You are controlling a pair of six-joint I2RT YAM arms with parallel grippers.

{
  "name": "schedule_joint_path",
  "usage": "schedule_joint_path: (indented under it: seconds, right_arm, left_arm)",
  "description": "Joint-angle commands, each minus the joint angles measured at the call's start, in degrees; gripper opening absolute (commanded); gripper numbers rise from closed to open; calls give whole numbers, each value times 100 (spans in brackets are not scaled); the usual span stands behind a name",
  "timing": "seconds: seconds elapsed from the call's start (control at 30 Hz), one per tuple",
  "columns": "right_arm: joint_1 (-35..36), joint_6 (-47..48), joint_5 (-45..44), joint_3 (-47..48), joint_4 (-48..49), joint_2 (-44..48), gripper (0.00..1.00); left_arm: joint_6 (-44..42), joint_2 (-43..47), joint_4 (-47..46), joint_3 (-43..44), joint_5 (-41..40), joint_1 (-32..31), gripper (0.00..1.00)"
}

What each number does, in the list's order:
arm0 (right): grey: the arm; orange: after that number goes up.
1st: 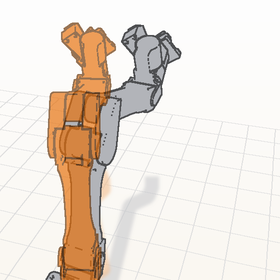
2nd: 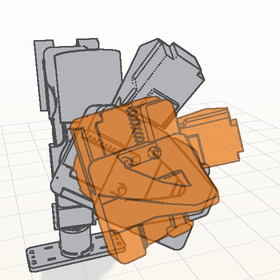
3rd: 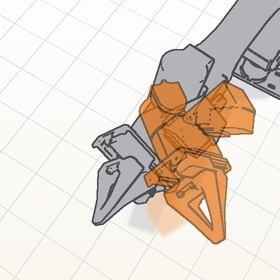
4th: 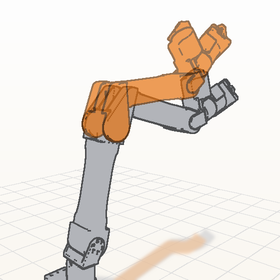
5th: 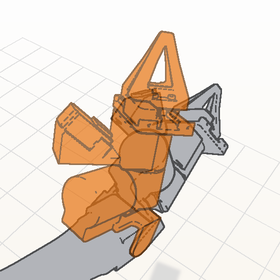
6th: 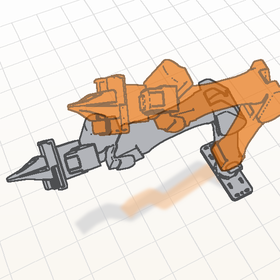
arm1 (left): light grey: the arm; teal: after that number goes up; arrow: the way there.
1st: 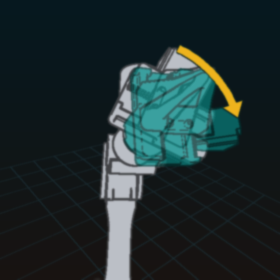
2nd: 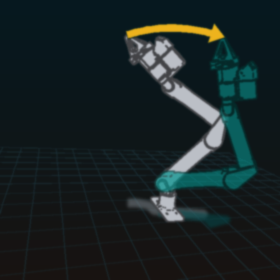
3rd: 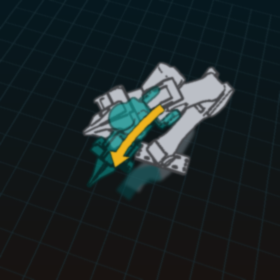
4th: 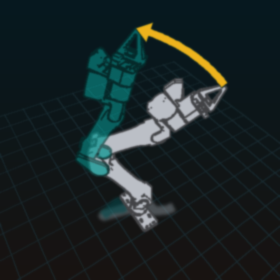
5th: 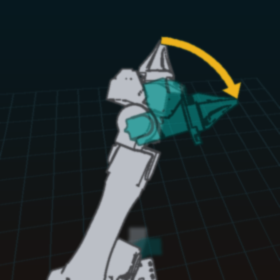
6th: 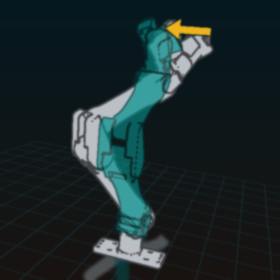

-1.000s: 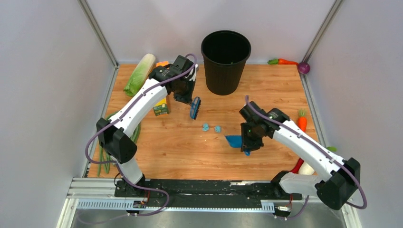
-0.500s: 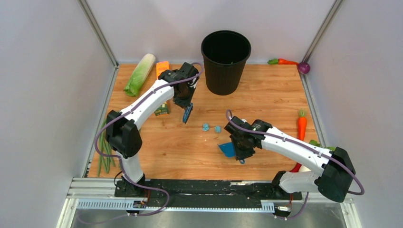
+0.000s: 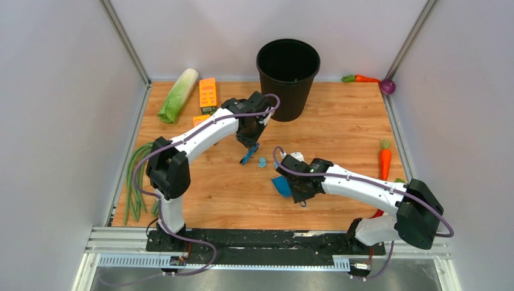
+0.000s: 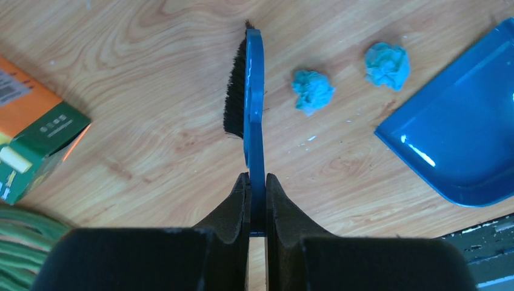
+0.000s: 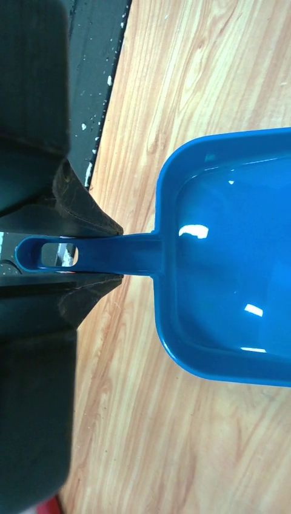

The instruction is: Sweep away the paper scraps from the table

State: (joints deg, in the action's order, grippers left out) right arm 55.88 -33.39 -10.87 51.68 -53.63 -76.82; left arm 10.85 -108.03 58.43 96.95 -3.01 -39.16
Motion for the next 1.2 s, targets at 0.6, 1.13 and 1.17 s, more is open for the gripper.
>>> schedule_joint_path:
  seconds: [0.6, 1.13, 1.17]
  right_arm:
    - [46, 482, -336, -413, 1065, 457, 0]
    - [46, 465, -512, -545, 1267, 501, 0]
    - [37, 465, -564, -562, 1293, 518, 0]
  left_arm:
    - [-900, -535, -113, 307, 1688, -681, 0]
    - [-848, -210, 19, 79, 2313, -918, 0]
    - [-813, -132, 19, 27, 2313, -936, 0]
